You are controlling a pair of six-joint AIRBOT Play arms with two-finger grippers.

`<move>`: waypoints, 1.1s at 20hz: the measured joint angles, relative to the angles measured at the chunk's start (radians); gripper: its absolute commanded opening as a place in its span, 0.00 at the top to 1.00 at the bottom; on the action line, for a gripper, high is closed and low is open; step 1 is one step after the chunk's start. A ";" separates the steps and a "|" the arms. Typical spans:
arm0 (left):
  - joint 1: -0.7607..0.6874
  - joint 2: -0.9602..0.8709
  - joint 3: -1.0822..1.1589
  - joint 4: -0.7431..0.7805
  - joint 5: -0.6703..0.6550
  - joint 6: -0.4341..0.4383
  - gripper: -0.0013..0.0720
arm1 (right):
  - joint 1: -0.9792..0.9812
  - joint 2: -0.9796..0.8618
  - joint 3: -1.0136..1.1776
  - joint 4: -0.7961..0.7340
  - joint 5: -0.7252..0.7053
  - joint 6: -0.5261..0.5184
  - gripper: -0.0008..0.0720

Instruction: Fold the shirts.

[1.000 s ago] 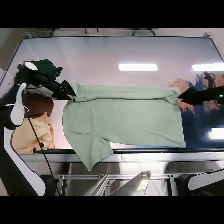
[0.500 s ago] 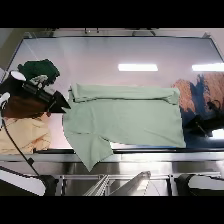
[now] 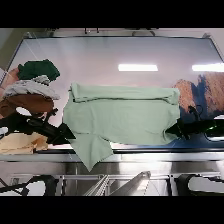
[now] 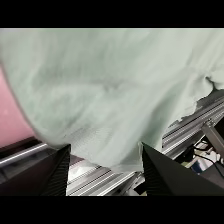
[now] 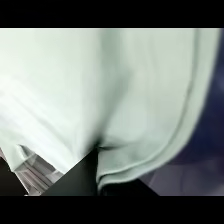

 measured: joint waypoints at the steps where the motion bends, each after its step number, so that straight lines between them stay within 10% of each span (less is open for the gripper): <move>1: -0.024 0.004 -0.026 -0.011 0.012 -0.015 0.41 | 0.003 0.000 -0.002 0.023 -0.017 -0.008 0.97; 5: -0.121 -0.018 -0.058 -0.019 0.046 -0.057 0.53 | 0.010 0.003 -0.004 0.102 -0.069 -0.051 0.97; 7: -0.167 -0.039 -0.031 0.002 0.048 -0.066 0.95 | 0.011 0.005 -0.005 0.123 -0.074 -0.062 0.97; 14: -0.212 -0.065 0.118 0.003 0.142 -0.077 0.93 | -0.001 0.015 -0.003 0.149 -0.041 -0.087 0.97; 16: -0.168 -0.047 0.142 0.029 0.127 -0.077 0.66 | -0.008 0.019 -0.002 0.153 -0.024 -0.090 0.97; 22: -0.013 0.042 0.130 0.045 -0.035 -0.073 0.52 | -0.014 0.022 -0.002 0.160 -0.010 -0.091 0.97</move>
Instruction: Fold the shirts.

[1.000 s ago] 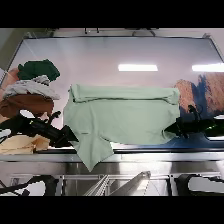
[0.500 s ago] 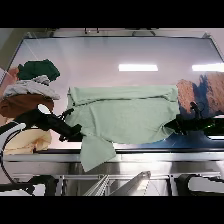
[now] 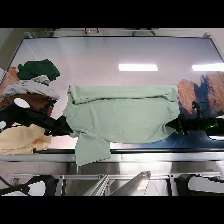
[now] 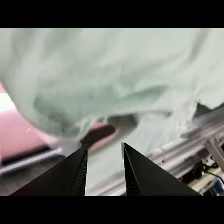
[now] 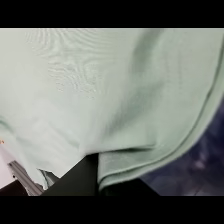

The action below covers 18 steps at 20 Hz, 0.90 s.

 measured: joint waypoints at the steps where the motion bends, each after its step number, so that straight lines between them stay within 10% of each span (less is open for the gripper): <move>1: 0.015 0.022 -0.019 0.000 -0.021 0.004 0.52 | 0.000 0.000 0.000 0.000 0.003 -0.001 0.97; 3: 0.027 0.062 -0.069 0.003 -0.040 0.008 0.51 | 0.000 0.000 0.000 0.002 0.004 -0.002 0.97; 5: 0.018 0.087 -0.120 0.003 -0.033 0.011 0.01 | 0.000 0.000 0.000 0.006 0.005 -0.002 0.97; 13: -0.132 0.002 -0.161 -0.082 0.072 0.011 0.04 | 0.000 0.000 0.000 0.014 0.011 -0.002 0.97; 16: -0.211 -0.064 -0.133 -0.109 0.103 0.015 0.38 | 0.000 0.000 0.000 0.014 0.012 -0.002 0.97; 18: -0.258 -0.104 -0.104 -0.121 0.132 0.032 0.91 | 0.000 0.000 0.000 0.014 0.014 -0.003 0.97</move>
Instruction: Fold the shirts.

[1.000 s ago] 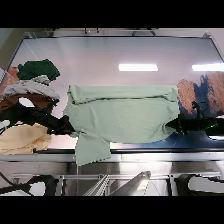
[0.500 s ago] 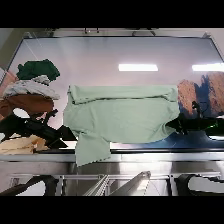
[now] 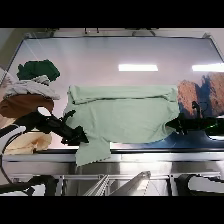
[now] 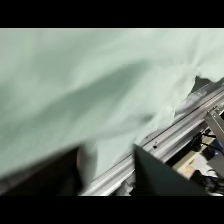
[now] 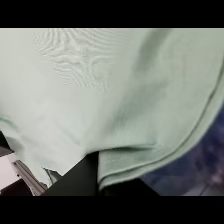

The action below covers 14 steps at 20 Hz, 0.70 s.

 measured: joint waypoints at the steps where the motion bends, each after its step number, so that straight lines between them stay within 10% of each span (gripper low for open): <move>1: -0.019 -0.016 0.014 -0.007 0.030 0.013 0.95 | 0.000 0.000 0.000 0.000 0.001 0.000 0.97; 14: 0.268 0.199 -0.156 0.029 -0.047 0.137 0.95 | -0.229 0.041 0.013 -0.166 0.126 0.137 0.97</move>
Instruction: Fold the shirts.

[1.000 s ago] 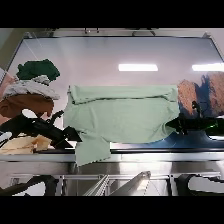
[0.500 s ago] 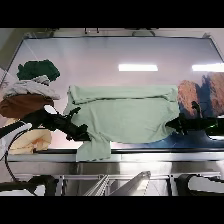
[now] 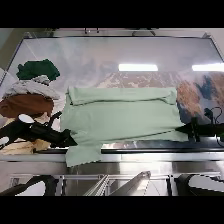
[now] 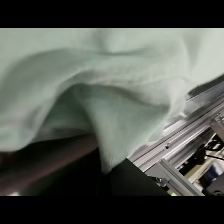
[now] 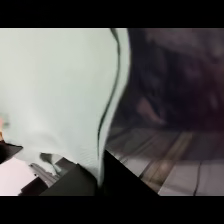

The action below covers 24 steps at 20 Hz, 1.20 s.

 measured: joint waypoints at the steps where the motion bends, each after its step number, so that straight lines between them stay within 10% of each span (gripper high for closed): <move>1: 0.026 0.019 -0.011 -0.002 -0.009 0.006 0.95 | -0.013 0.006 0.000 -0.003 0.010 0.005 0.97; 13: 0.092 0.026 0.295 -0.269 -0.159 0.072 0.95 | 0.142 0.020 0.101 0.299 0.017 -0.037 0.97; 24: -0.037 -0.591 0.959 -0.311 -0.148 0.068 0.87 | 0.375 -0.214 0.354 0.352 -0.375 -0.117 0.89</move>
